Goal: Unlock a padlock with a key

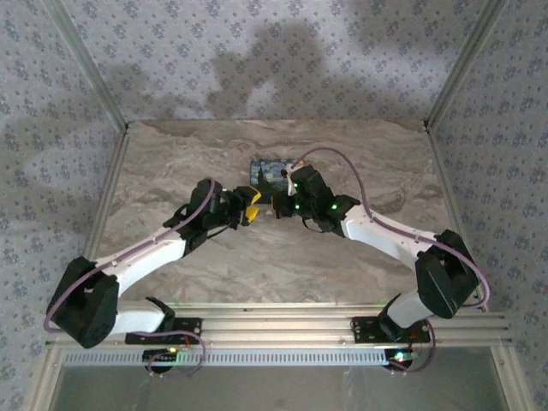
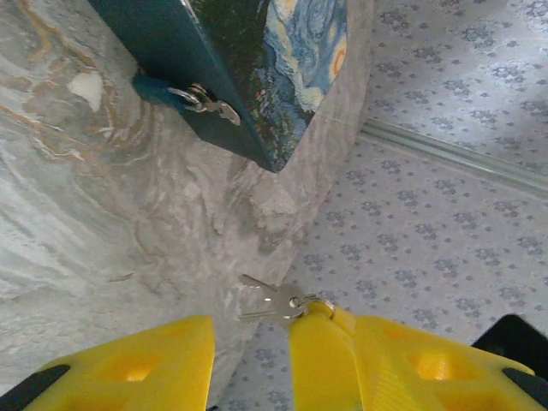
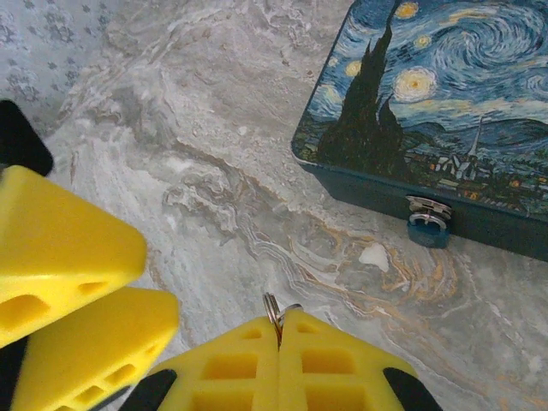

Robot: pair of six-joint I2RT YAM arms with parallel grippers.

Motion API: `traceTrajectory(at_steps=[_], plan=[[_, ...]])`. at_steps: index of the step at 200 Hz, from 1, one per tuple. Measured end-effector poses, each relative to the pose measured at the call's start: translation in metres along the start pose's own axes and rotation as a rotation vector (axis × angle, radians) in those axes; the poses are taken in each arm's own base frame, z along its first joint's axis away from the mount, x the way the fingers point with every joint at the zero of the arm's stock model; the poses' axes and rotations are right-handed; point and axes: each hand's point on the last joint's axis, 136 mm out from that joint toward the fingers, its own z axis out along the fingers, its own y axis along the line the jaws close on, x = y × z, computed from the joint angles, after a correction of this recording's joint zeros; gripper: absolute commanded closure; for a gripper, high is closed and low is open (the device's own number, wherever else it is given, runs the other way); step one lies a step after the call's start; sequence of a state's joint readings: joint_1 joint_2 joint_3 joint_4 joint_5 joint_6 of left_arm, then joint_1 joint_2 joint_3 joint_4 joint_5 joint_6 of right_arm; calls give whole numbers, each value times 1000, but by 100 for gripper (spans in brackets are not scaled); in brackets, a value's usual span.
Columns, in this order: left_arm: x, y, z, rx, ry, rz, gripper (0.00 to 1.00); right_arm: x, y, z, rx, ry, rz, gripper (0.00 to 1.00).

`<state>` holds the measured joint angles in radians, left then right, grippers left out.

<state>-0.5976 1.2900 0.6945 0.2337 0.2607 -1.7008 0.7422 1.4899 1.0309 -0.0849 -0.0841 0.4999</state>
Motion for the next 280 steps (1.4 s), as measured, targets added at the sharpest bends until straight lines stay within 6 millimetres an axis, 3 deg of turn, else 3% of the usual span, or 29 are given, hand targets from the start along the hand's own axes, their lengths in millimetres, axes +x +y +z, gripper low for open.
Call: traceTrajectory(at_steps=[85,177,215,266,280], plan=[[1,10,30,4,40,-123,44,-3,9,0,-48,-9,32,100],[13,-5,40,76,111,-183,54,7,11,-3,-57,-3,25,100],[13,-8,42,92,117,-180,66,9,13,-10,-66,-9,27,100],[16,-11,42,95,137,-115,100,4,15,-19,-65,-36,27,100],[17,-14,42,98,146,-89,100,4,14,-19,-63,-36,28,100]])
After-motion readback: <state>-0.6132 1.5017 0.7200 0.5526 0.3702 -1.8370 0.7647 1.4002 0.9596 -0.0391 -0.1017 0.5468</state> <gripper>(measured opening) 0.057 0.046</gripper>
